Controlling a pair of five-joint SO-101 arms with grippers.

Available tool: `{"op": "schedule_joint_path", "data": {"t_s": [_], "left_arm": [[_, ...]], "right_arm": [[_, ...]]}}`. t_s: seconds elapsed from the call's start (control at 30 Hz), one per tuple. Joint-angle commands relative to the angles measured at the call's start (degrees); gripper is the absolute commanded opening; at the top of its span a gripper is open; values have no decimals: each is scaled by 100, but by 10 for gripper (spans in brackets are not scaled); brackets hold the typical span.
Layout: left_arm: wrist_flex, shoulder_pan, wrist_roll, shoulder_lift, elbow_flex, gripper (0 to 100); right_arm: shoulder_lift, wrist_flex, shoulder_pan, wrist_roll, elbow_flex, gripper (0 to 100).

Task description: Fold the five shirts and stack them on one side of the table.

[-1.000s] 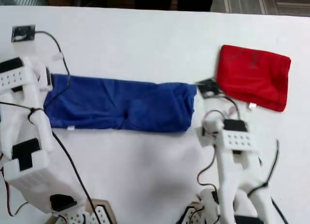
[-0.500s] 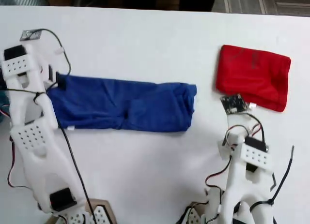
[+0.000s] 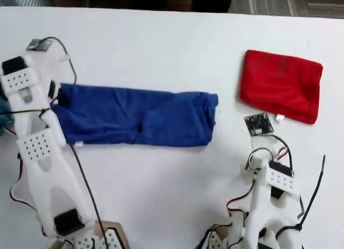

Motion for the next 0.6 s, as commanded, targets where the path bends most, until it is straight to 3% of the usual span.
{"op": "schedule_joint_path", "data": {"t_s": [0.0, 0.27, 0.57], "left_arm": [[220, 167, -325, 0, -92, 255], [211, 149, -369, 18, -84, 24], [246, 9, -369, -79, -145, 24]], "right_arm": [[-163, -75, 13, -18, -18, 156], [-163, -75, 13, -26, -18, 156], [-163, -75, 4, -26, -9, 156]]}}
